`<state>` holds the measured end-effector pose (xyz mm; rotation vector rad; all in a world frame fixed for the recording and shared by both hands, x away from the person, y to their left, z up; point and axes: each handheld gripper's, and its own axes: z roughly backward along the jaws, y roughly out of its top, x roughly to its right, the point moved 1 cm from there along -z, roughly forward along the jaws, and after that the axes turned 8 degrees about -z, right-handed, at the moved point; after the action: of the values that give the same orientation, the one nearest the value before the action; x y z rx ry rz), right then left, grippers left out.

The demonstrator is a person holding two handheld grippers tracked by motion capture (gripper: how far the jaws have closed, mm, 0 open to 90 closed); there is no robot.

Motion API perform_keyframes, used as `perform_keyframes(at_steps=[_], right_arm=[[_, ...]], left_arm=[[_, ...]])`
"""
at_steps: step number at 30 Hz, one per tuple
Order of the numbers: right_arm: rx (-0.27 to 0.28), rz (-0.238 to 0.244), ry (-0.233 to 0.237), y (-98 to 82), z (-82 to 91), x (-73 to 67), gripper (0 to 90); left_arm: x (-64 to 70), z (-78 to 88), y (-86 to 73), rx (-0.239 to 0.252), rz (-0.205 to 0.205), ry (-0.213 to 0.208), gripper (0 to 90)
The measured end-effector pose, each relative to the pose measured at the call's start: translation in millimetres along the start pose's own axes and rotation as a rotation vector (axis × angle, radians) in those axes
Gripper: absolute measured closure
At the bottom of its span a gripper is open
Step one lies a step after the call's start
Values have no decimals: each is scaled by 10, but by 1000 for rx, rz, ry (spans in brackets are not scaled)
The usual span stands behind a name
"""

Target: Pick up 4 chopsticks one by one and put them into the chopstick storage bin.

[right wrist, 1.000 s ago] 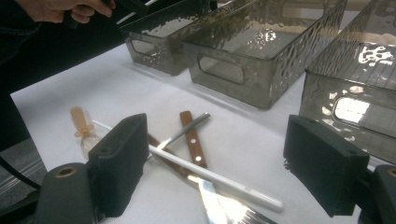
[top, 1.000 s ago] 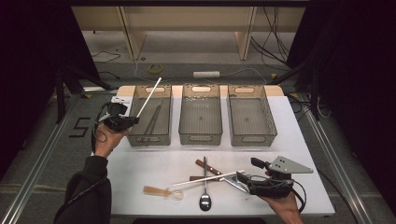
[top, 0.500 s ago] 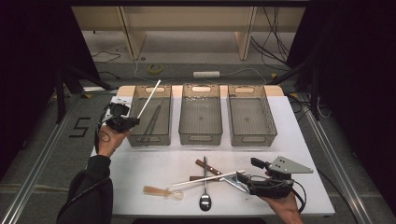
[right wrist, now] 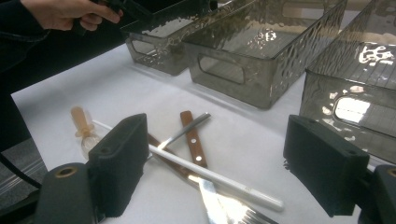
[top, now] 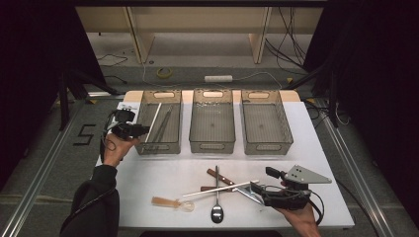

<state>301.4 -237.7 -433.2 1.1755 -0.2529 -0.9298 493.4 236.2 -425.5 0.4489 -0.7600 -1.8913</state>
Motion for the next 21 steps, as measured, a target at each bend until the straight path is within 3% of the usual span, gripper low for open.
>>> perform_keyframes(at_steps=[7,11,16,19,21], right_arm=[[0,0,-1,1,4,0,232],[1,-2,-2,3,9,1,232],[2,-4,-2,4,16,1,232],[3,-3,-2,5,18,1,232],[3,-3,-2,4,19,2,232]], left_arm=[[186,127,102,21,-43,-63,405],[355,197,158,22,-90,-127,350],[564,263,221,21,-149,-179,295],[683,294,245,29,-188,-243,279],[761,304,251,25,-214,-252,261]])
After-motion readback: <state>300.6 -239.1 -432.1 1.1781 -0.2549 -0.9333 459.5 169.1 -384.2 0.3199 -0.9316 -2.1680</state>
